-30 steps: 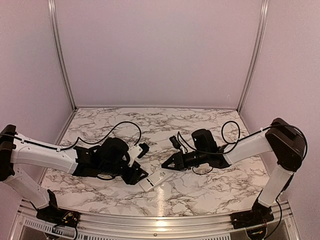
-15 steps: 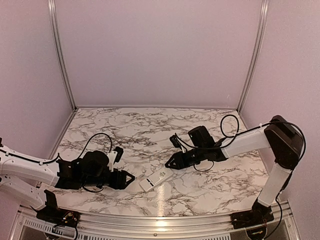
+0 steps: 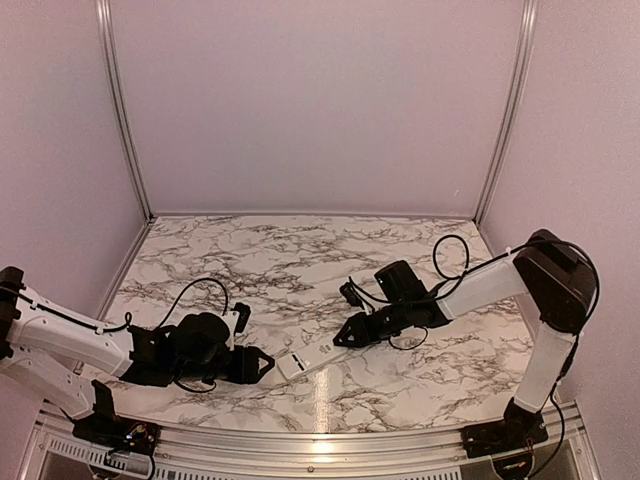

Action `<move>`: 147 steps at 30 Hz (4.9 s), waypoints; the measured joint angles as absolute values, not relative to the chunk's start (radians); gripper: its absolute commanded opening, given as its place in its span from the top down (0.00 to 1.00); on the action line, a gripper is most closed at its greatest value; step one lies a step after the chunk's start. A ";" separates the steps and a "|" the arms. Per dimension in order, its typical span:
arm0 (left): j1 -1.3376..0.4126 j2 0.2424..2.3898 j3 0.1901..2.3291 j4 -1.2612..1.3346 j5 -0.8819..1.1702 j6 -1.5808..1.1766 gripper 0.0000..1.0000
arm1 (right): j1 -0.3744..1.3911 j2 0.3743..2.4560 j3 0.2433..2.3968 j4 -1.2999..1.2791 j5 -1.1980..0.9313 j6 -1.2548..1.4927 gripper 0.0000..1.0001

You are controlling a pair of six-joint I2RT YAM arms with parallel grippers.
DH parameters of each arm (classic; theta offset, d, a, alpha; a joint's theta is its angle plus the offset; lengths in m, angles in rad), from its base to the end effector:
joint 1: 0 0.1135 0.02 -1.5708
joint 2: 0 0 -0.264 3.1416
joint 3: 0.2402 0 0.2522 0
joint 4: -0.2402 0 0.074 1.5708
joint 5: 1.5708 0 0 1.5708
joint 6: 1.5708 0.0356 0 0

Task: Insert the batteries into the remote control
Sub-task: Adjust the remote control without the battery cover at the center of the board, then load the battery cover onto the remote control without the battery cover, then pick up the remote control from the center of the board.

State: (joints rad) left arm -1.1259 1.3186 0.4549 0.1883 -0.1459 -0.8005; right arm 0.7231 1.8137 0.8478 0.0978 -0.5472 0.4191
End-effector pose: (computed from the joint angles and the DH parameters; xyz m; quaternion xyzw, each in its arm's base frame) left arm 0.1097 -0.2181 0.1536 0.1145 0.8923 -0.3170 0.3004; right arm 0.2424 0.2386 0.1227 -0.2288 0.8795 0.3926 0.1416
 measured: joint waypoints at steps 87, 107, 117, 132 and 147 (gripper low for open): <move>-1.122 1.495 0.587 0.197 -0.141 -0.798 0.20 | 0.686 1.797 0.729 0.265 -0.694 0.548 0.75; -1.057 1.549 0.792 -0.072 -0.041 -0.167 0.02 | 0.678 1.868 0.856 0.320 -0.803 0.541 0.63; -1.057 1.783 1.000 -0.187 0.024 0.101 0.06 | 0.625 1.609 0.851 0.229 -0.718 0.431 0.53; -1.048 1.900 1.115 -0.279 0.097 0.253 0.57 | 0.479 1.176 0.573 0.327 -0.590 0.426 0.01; -1.036 1.544 0.963 -0.126 0.291 0.120 0.72 | 0.472 0.981 0.514 0.463 -0.725 0.408 0.02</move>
State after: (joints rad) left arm -1.0355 1.5444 0.9630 -0.1261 0.2909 0.1204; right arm 0.4717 0.9813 0.5144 0.4625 -0.7246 0.4084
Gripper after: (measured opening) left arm 0.583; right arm 0.977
